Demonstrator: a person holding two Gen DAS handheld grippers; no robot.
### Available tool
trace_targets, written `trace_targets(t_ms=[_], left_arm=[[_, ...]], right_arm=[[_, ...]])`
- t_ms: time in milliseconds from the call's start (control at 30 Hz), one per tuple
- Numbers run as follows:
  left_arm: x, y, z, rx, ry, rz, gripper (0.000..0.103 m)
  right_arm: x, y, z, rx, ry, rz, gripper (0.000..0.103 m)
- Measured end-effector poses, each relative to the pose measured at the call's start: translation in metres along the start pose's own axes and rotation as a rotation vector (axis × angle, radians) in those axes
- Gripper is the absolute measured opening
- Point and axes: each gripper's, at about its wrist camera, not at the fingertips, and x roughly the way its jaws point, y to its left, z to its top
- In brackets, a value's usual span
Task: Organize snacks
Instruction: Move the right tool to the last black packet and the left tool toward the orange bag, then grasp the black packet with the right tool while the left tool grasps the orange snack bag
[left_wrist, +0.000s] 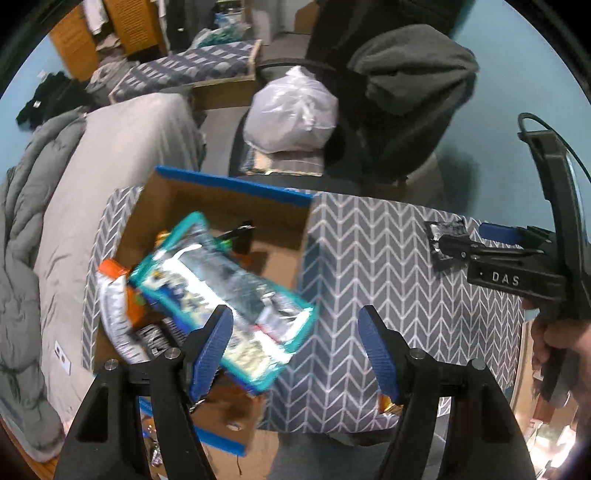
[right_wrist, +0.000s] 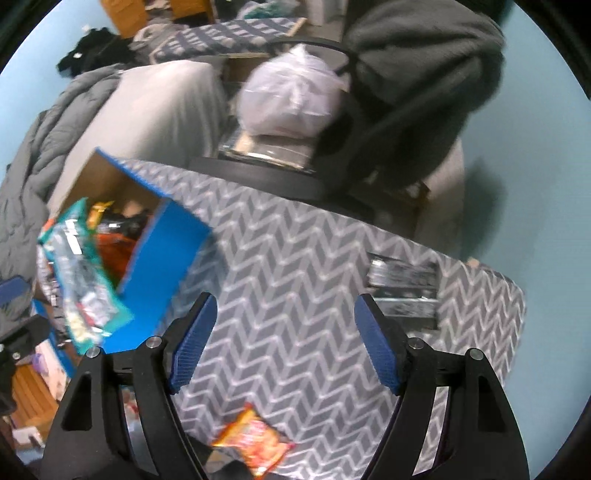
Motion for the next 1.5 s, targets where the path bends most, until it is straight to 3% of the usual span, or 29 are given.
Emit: trace_targets(t_ms=[500,800,1000,1333,1500], left_arm=[[0.053,-0.077,0.020,0.054,0.071,0.034,0.072],[0.093,-0.101,0.023,0.045,0.113,0.093,0.072],[0.105,-0.101,0.017,0.008,0.142,0.097,0.072],[0.126,-0.115,0.010,0.053,0.180,0.089,0.072],[0.134,-0.114,0.007,0.076,0.197,0.097,0.072]], right_arm=[[0.057,-0.106,0.024,-0.093,0.098,0.039,0.077],[0.101,-0.106,0.042,-0.227,0.120,0.153,0.077],[0.126,-0.107,0.041,-0.281,0.187,0.168,0.077],[0.121,-0.120,0.003,-0.263,0.241,0.211,0.077],[0.120,-0.114,-0.017,-0.275,0.254,0.187,0.077]])
